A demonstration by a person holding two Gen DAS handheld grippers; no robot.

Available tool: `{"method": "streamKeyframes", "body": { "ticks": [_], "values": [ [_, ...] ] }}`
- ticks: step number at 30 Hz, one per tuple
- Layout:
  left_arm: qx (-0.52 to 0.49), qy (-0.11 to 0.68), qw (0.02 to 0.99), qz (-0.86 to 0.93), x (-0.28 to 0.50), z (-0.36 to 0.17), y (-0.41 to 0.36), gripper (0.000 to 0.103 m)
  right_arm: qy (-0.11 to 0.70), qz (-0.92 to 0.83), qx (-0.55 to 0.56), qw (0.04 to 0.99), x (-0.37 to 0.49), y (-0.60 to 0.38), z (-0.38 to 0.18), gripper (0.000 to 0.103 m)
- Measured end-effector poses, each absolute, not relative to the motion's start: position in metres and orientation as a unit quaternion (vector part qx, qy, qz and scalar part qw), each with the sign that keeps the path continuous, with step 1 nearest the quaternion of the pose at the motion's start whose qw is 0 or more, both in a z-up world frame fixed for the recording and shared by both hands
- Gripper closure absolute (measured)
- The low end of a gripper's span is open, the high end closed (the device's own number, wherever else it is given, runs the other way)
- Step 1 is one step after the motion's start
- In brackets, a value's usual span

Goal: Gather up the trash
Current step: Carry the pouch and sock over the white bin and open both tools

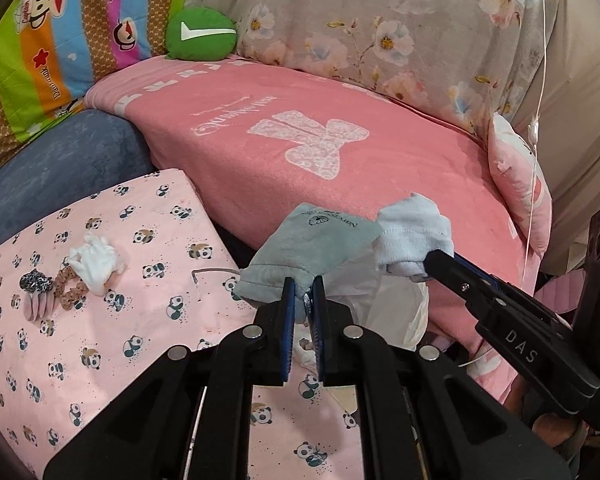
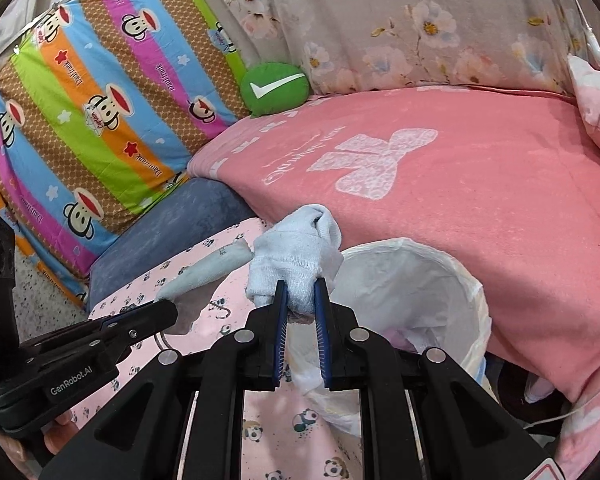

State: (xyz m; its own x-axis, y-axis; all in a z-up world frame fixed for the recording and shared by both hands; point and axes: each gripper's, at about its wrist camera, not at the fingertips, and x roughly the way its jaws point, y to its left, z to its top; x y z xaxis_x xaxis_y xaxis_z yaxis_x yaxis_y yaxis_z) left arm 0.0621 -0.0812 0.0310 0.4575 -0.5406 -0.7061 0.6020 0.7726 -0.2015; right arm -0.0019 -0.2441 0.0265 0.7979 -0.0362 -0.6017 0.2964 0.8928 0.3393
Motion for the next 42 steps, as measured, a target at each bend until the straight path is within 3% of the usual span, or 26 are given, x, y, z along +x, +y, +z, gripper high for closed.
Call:
{"method": "streamKeyframes", "body": {
  "ticks": [19,21,23,26,31,42],
  "values": [
    [0.062,0.406,0.835,-0.365,0.051,0.022,-0.14,0.091,0.292,-0.14,0.243,0.915,-0.034,-0.307,0.019,0.089],
    [0.062,0.406,0.839,-0.358,0.052,0.022,-0.141,0.076,0.292,-0.14,0.243,0.914,-0.035,-0.309,0.019,0.088],
    [0.06,0.402,0.846,-0.345,0.052,0.023,-0.139,0.049,0.293,-0.141,0.242,0.914,-0.036,-0.307,0.019,0.088],
    [0.064,0.394,0.854,-0.334,0.051,0.025,-0.136,0.045,0.293,-0.141,0.242,0.914,-0.035,-0.307,0.018,0.088],
    [0.061,0.398,0.858,-0.32,0.055,0.024,-0.129,0.043,0.292,-0.138,0.237,0.916,-0.031,-0.301,0.02,0.083],
    [0.052,0.401,0.862,-0.306,0.057,0.023,-0.115,0.042,0.296,-0.122,0.226,0.92,-0.021,-0.286,0.023,0.083]
  ]
}}
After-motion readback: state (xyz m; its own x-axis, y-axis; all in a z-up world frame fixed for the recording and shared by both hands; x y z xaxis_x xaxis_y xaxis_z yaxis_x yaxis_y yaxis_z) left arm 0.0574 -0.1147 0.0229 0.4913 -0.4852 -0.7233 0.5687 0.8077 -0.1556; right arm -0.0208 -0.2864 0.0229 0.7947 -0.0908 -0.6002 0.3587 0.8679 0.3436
